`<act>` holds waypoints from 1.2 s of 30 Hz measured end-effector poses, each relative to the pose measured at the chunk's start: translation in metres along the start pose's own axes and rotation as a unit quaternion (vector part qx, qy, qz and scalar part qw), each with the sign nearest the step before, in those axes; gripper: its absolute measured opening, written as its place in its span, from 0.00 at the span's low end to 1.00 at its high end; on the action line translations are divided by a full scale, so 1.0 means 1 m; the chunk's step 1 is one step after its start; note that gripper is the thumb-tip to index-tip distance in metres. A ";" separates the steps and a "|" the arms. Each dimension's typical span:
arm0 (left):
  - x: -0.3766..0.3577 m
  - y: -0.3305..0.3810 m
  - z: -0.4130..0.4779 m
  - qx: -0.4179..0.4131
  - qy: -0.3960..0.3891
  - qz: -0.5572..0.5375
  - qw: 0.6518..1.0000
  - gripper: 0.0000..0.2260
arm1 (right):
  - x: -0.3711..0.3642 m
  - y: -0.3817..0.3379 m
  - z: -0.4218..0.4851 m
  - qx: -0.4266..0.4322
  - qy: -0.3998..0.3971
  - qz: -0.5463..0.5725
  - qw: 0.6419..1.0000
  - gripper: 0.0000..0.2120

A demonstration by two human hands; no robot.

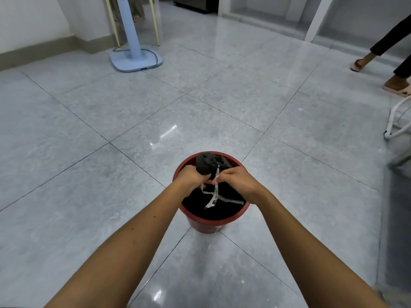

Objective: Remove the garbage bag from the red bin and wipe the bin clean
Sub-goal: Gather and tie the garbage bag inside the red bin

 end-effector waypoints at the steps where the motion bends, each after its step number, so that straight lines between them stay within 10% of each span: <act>1: 0.000 -0.002 0.000 0.018 0.003 -0.015 1.000 0.12 | 0.002 0.001 0.000 -0.003 -0.010 0.001 1.000 0.07; 9: -0.003 -0.011 -0.001 0.099 -0.040 -0.243 0.964 0.17 | 0.007 0.000 0.005 -0.004 -0.051 0.041 0.998 0.04; 25: 0.000 -0.014 -0.003 0.003 -0.078 -0.141 0.987 0.03 | 0.005 0.008 0.015 -0.049 -0.005 0.106 0.993 0.06; 36: -0.013 -0.012 -0.001 0.062 -0.063 -0.298 0.951 0.02 | -0.003 0.012 0.017 -0.065 0.021 0.147 0.987 0.05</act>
Point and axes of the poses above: each hand's wrist, its own z-axis towards the middle knuckle, its own x-axis out of the back of the hand, y = z × x, the point moved 4 cm from there along z, towards the middle knuckle, and after that the axes turned 8 degrees about -z, right-handed, at the moved point
